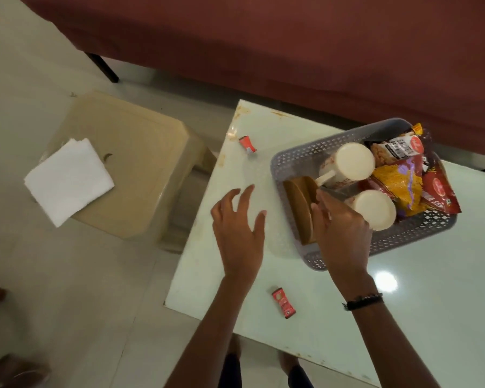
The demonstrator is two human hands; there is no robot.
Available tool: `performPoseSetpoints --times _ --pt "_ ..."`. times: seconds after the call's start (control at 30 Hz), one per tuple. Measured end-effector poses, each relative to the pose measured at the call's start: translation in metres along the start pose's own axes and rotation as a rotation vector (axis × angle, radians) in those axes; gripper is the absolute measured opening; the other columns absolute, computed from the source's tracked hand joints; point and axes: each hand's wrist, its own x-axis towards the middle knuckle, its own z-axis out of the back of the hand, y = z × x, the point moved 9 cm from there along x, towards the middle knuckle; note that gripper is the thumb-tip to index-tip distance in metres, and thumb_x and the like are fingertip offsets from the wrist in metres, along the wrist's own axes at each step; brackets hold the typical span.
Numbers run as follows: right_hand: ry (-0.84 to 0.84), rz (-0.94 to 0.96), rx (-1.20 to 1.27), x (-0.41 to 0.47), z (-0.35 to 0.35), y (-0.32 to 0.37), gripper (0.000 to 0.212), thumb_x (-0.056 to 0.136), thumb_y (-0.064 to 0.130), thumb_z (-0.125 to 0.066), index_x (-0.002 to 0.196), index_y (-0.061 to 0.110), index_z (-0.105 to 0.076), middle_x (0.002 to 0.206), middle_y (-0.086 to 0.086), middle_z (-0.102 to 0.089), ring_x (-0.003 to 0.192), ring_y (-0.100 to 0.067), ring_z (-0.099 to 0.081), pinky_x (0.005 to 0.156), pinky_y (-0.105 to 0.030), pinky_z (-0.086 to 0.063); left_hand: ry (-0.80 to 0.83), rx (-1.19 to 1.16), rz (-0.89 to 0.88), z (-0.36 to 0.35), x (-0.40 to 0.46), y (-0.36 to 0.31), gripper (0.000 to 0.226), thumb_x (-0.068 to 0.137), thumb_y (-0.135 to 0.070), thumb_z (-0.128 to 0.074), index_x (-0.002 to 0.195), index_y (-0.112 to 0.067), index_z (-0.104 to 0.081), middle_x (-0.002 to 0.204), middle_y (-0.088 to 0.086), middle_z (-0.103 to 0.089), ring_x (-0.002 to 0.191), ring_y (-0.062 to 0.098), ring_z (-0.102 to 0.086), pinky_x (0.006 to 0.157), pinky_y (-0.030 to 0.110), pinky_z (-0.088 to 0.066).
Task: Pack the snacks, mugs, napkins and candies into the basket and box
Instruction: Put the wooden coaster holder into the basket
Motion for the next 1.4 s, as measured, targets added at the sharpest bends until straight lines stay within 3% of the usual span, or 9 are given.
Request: performPoseSetpoints --times 0.23,0.43,0.6,0.73,0.87,1.07,1.2,1.3,1.4 --pt "0.240 0.160 0.235 0.017 -0.085 0.137 0.027 0.091 0.017 -0.055 0.117 0.015 -0.064 0.113 -0.005 -0.071 0.097 -0.021 -0.068 0.085 -0.038 -0.057 -0.167 0.006 0.137 0.107 0.048 0.116 0.042 0.085 -0.019 -0.061 0.126 -0.012 -0.054 0.118 0.012 -0.059 0.109 0.030 -0.051 0.090 0.020 -0.023" --pt "0.515 0.427 0.257 0.012 -0.193 0.279 0.044 0.088 0.009 -0.051 0.132 0.017 -0.053 0.134 -0.004 -0.057 0.117 -0.023 -0.057 0.098 -0.036 -0.047 -0.298 -0.001 0.334 0.179 0.077 0.219 0.039 0.080 -0.010 -0.064 0.118 -0.006 -0.059 0.117 0.020 -0.059 0.110 0.035 -0.054 0.098 0.042 -0.036" --pt "0.578 0.609 0.206 -0.008 -0.254 0.357 0.049 0.091 0.008 -0.048 0.138 0.021 -0.043 0.148 -0.003 -0.039 0.135 -0.021 -0.036 0.102 -0.033 -0.041 -0.342 0.046 0.538 0.201 0.083 0.287 0.037 0.084 -0.018 -0.062 0.121 -0.013 -0.057 0.128 0.016 -0.051 0.119 0.033 -0.045 0.081 0.012 -0.016" --pt "0.602 0.756 0.064 -0.024 -0.290 0.377 0.040 0.095 0.018 -0.046 0.135 0.018 -0.049 0.150 -0.007 -0.036 0.139 -0.023 -0.030 0.100 -0.036 -0.038 -0.375 -0.023 0.676 0.210 0.088 0.323 0.054 0.081 -0.016 -0.065 0.130 -0.010 -0.044 0.134 0.015 -0.045 0.123 0.031 -0.041 0.102 0.029 -0.027" --pt "0.546 0.713 0.138 -0.026 -0.297 0.367 0.037 0.091 0.019 -0.053 0.127 0.020 -0.057 0.144 -0.005 -0.045 0.134 -0.025 -0.038 0.101 -0.039 -0.037 -0.387 -0.319 0.862 0.203 0.087 0.349 0.062 0.077 -0.023 -0.071 0.127 -0.007 -0.038 0.128 0.014 -0.047 0.109 0.028 -0.054 0.097 0.042 -0.048" --pt "0.548 0.707 0.159 -0.023 -0.295 0.367 0.034 0.092 0.021 -0.051 0.125 0.022 -0.058 0.144 -0.002 -0.046 0.135 -0.022 -0.036 0.100 -0.037 -0.036 -0.382 -0.468 0.904 0.210 0.099 0.337 0.047 0.074 -0.009 -0.073 0.109 -0.008 -0.042 0.111 0.005 -0.055 0.089 0.017 -0.055 0.071 0.023 -0.048" --pt "0.616 0.675 0.201 -0.022 -0.286 0.357 0.031 0.094 0.022 -0.048 0.122 0.019 -0.061 0.139 -0.002 -0.051 0.129 -0.023 -0.042 0.098 -0.037 -0.038 -0.176 -0.710 0.912 0.198 0.114 0.308 0.026 0.077 -0.002 -0.063 0.102 -0.004 -0.060 0.090 0.003 -0.064 0.080 0.019 -0.061 0.055 0.019 -0.050" --pt "0.690 0.401 0.516 -0.016 -0.264 0.328 0.031 0.095 0.026 -0.047 0.122 0.017 -0.060 0.130 -0.001 -0.059 0.119 -0.021 -0.052 0.100 -0.040 -0.042 -0.006 -0.787 0.840 0.184 0.115 0.265 0.024 0.080 -0.001 -0.058 0.103 -0.005 -0.063 0.095 0.006 -0.069 0.089 0.024 -0.065 0.077 0.032 -0.054" --pt "0.668 -0.129 0.890 -0.006 -0.232 0.271 0.049 0.091 0.036 -0.056 0.136 0.025 -0.040 0.135 0.006 -0.050 0.120 -0.011 -0.048 0.101 -0.034 -0.044 0.150 -0.921 0.789 0.163 0.104 0.216 0.028 0.082 -0.003 -0.058 0.109 -0.005 -0.064 0.102 0.006 -0.073 0.092 0.019 -0.070 0.075 0.027 -0.058"
